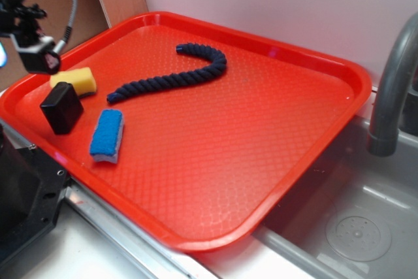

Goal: Grab the black box.

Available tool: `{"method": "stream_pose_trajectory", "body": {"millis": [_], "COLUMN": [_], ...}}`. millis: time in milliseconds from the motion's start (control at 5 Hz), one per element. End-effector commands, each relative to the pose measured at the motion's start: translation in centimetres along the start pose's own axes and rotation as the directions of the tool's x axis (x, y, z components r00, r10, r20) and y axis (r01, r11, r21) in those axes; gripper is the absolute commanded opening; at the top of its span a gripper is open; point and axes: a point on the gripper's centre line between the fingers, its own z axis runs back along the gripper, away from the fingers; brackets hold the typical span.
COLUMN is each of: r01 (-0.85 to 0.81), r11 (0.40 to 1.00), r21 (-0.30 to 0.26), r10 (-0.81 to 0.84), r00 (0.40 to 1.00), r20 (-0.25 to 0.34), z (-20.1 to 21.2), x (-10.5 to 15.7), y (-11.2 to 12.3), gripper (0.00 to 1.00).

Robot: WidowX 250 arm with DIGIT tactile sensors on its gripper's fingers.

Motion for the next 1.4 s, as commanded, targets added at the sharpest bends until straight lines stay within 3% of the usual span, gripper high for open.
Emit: {"method": "stream_pose_trajectory", "body": {"millis": [0,200,400,800,1000,1200], "r01": [0.039,-0.001,0.027,0.093,0.23,0.293], "r11": [0.998,0.996,0.997,0.993,0.966,0.949], "r21": [-0.05,-0.089,-0.067,-0.073,-0.117,-0.119], "r10": [-0.037,0.002,-0.027,-0.086,-0.208,-0.273], "r00": [0.999,1.0,1.0,0.992,0.963,0.949], "r20": [0.039,0.019,0.009,0.089,0.17,0.161], "z": [-3.3,-3.4,-3.3,-0.5,-0.3,-2.7], "x": [1.6,1.0,0.7,0.4,0.6,0.3], "y": [-0.6,-1.9,-2.7,-2.5,-2.5,-2.2], "gripper": [1.0,1.0,1.0,1.0,1.0,1.0]}}
